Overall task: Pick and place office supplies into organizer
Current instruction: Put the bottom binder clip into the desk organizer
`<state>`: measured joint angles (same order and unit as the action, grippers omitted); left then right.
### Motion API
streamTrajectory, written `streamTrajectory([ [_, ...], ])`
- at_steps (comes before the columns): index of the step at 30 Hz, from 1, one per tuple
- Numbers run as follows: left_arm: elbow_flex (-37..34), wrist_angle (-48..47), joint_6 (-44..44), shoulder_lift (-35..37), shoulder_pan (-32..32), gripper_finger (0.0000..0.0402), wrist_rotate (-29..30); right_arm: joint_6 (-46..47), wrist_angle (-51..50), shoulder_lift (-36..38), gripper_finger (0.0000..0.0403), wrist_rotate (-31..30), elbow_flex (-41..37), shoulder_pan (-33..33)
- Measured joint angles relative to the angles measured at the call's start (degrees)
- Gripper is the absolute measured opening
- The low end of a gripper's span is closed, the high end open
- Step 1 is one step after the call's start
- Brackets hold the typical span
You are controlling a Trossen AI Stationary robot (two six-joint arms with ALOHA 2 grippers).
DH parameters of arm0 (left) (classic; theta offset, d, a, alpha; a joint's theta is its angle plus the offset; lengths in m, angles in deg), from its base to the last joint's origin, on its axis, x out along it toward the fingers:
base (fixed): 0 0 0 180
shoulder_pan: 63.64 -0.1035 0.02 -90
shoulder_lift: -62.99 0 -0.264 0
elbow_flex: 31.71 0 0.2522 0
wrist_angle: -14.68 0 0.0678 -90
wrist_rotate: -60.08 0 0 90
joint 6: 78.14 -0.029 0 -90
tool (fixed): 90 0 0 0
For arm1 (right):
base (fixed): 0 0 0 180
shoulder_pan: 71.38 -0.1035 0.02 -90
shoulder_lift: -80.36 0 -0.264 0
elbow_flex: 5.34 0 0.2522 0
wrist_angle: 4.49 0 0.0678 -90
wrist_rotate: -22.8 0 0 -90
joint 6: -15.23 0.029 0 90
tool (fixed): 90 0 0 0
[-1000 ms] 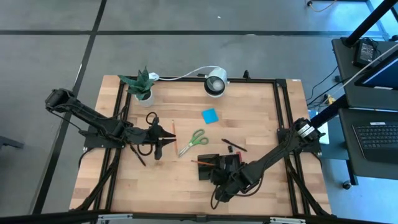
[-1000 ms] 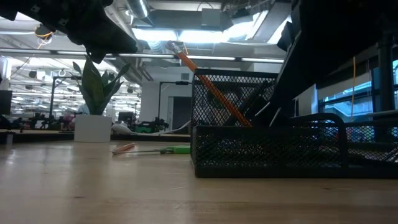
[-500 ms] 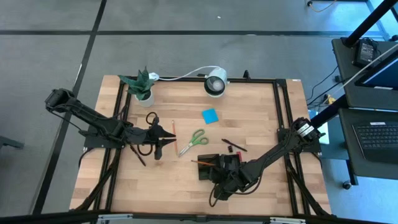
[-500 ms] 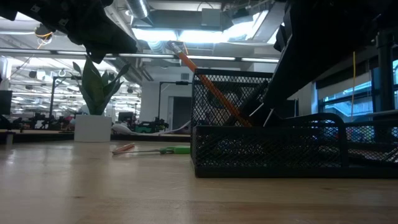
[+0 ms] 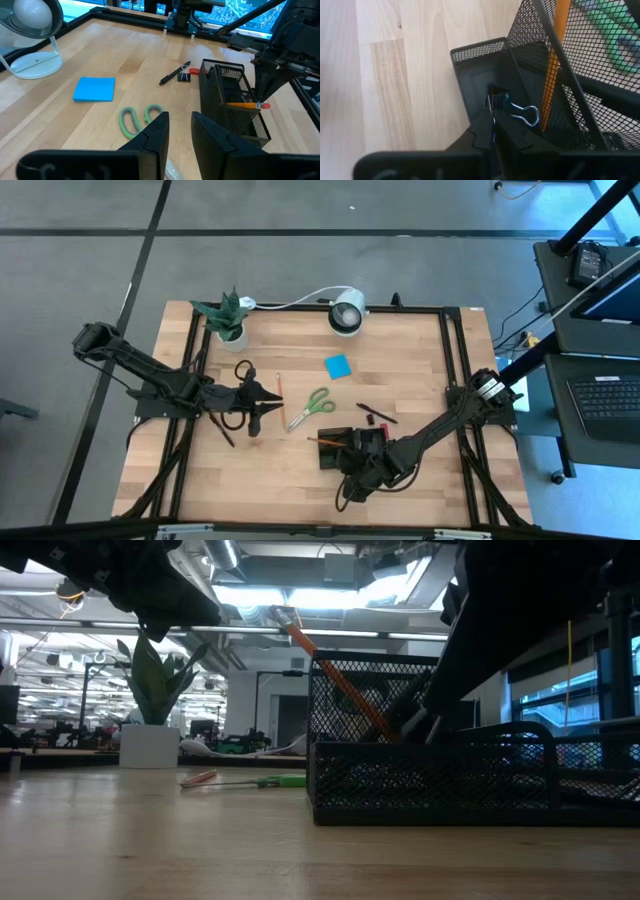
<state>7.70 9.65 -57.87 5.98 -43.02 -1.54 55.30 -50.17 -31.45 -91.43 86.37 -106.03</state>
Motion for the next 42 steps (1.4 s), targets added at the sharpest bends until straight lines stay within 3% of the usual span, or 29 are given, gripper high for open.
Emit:
streamTrajectory([
  [14, 0.0, 0.0, 0.0, 0.0, 0.0, 0.0075, 0.0, 0.0, 0.0, 0.0, 0.0030, 0.0, 0.0, 0.0],
  [28, 0.0, 0.0, 0.9, 0.0, 0.0, 0.0075, 0.0, 1.4, 0.5, 0.0, 0.0124, -0.1, 0.0, 4.3],
  [36, 0.0, 0.0, 1.0, 0.0, 0.0, 0.0075, 0.0, -1.4, 0.9, 0.5, 0.0125, 0.4, 0.0, 5.3],
  [42, 0.0, -0.4, 1.0, 0.0, 0.0, 0.0075, 0.0, -1.0, -2.5, 7.2, 0.0125, 2.5, 0.1, 3.1],
])
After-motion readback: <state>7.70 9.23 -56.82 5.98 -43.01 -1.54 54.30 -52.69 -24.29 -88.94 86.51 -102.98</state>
